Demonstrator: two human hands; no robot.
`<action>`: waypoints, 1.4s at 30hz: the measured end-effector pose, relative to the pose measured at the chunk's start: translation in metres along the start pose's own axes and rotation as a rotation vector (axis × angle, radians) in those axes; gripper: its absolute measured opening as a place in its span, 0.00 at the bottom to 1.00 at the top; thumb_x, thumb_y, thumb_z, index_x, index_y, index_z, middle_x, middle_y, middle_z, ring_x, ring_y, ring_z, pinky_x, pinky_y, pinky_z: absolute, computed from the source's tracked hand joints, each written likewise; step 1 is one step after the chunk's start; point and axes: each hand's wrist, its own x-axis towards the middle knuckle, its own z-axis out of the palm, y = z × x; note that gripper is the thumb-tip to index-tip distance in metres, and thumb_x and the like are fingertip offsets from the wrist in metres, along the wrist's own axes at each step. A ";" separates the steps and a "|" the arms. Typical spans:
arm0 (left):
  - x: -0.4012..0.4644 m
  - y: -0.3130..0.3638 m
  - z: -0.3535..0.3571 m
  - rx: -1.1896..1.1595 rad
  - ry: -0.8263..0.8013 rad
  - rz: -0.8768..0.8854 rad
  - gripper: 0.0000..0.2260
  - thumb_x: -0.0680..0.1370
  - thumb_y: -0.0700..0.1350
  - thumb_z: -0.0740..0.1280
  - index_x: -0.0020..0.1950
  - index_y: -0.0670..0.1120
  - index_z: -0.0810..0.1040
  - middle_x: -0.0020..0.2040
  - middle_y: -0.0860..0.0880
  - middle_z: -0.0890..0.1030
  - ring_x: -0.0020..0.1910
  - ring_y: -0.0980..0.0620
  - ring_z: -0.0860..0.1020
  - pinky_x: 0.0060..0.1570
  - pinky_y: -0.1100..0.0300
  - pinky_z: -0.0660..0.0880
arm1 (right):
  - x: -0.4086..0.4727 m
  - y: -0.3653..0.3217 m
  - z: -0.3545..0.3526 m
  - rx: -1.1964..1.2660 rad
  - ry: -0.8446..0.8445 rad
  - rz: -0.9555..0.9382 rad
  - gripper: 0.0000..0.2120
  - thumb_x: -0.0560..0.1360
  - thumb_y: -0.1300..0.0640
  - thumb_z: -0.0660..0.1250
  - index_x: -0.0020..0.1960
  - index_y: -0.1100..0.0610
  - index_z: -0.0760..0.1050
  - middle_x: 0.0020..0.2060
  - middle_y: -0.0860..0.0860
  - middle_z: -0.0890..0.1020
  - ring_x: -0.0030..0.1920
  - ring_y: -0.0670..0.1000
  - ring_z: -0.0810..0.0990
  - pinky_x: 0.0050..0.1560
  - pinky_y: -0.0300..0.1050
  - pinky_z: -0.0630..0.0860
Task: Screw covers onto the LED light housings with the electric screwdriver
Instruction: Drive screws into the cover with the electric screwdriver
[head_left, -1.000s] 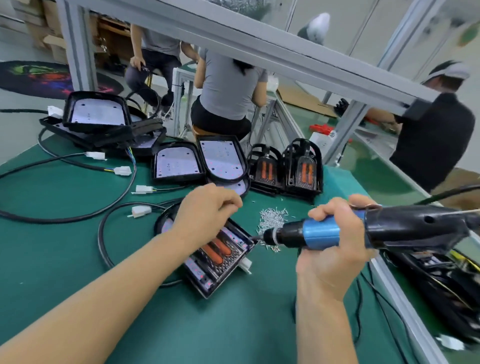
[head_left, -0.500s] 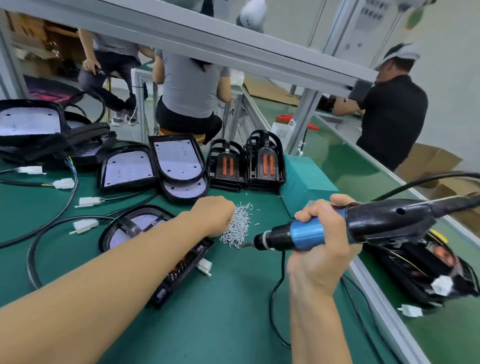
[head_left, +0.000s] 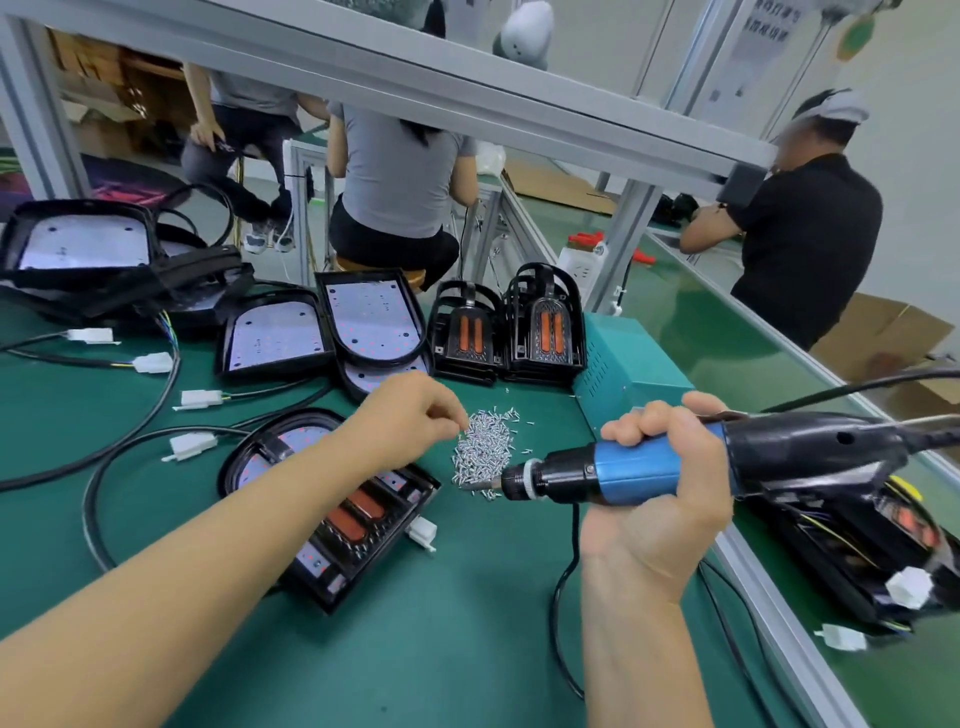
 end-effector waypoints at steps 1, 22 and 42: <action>-0.015 -0.001 -0.006 -0.139 0.046 -0.010 0.07 0.75 0.39 0.69 0.42 0.50 0.83 0.41 0.54 0.84 0.39 0.60 0.78 0.42 0.71 0.70 | -0.005 0.002 0.001 0.088 -0.014 -0.030 0.07 0.76 0.70 0.58 0.53 0.67 0.71 0.31 0.56 0.70 0.26 0.48 0.70 0.34 0.39 0.70; -0.171 -0.045 -0.032 -0.887 0.278 -0.159 0.09 0.62 0.43 0.75 0.40 0.46 0.84 0.36 0.47 0.82 0.35 0.55 0.77 0.37 0.68 0.75 | -0.071 0.038 0.044 0.218 -0.298 0.118 0.05 0.68 0.58 0.60 0.43 0.53 0.70 0.28 0.46 0.72 0.26 0.46 0.70 0.33 0.38 0.72; -0.157 -0.049 -0.008 0.097 0.400 0.090 0.06 0.74 0.44 0.65 0.43 0.48 0.82 0.39 0.56 0.82 0.42 0.56 0.75 0.54 0.64 0.65 | -0.068 0.060 0.035 -0.058 -0.527 -0.012 0.12 0.64 0.61 0.67 0.46 0.57 0.70 0.30 0.51 0.72 0.26 0.49 0.71 0.32 0.40 0.71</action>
